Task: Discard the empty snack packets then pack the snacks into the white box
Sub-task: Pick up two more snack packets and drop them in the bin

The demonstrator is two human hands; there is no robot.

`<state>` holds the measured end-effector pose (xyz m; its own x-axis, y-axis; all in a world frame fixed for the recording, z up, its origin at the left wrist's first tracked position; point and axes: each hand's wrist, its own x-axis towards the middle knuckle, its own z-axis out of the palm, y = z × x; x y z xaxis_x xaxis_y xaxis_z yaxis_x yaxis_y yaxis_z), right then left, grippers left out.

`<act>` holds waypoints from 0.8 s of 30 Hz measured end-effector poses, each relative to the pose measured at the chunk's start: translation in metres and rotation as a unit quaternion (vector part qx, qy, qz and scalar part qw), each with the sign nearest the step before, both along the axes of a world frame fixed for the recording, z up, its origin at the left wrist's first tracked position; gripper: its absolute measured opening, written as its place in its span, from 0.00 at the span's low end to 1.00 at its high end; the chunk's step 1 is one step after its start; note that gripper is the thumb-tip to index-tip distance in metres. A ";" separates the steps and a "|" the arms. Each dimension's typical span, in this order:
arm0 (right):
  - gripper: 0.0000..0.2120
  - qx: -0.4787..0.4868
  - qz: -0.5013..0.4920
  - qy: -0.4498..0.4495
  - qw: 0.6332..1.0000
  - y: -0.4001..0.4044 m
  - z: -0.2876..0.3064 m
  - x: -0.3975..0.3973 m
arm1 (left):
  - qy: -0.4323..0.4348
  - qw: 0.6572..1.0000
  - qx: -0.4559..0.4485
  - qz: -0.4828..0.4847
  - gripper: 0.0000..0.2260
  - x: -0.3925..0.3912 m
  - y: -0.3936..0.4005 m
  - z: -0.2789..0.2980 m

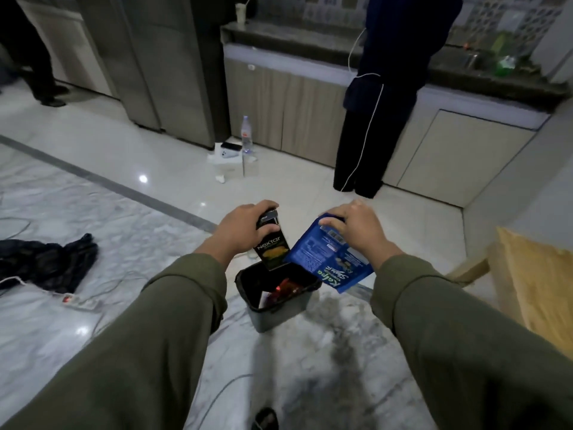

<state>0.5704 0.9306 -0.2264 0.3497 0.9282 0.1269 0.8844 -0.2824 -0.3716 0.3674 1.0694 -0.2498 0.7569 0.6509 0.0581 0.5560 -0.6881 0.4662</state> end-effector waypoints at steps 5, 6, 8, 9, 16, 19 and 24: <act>0.16 -0.043 0.032 0.033 0.998 0.074 -0.078 0.029 | 0.027 0.999 -0.038 0.027 0.22 0.022 0.053 -0.077; 0.17 -0.052 0.039 0.037 0.997 0.088 -0.098 0.035 | 0.032 0.998 -0.045 0.033 0.22 0.027 0.063 -0.097; 0.17 -0.063 0.051 0.041 0.996 0.105 -0.126 0.043 | 0.035 0.997 -0.054 0.038 0.22 0.032 0.075 -0.127; 0.17 -0.069 0.060 0.043 0.995 0.117 -0.145 0.048 | 0.035 0.997 -0.058 0.046 0.22 0.035 0.082 -0.147; 0.16 -0.114 0.103 0.037 0.987 0.167 -0.278 0.065 | 0.050 0.992 -0.077 0.084 0.22 0.056 0.107 -0.284; 0.16 -0.125 0.112 0.048 0.985 0.175 -0.326 0.068 | 0.061 0.991 -0.087 0.082 0.23 0.060 0.112 -0.334; 0.15 -0.111 0.117 0.058 0.985 0.190 -0.377 0.074 | 0.072 0.989 -0.086 0.091 0.23 0.069 0.119 -0.388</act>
<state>0.6439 1.1205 -0.6031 0.1233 0.9856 -0.1158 0.8902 -0.1614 -0.4260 0.4366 1.1889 -0.6378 0.6185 0.7681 -0.1657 0.7326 -0.4876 0.4749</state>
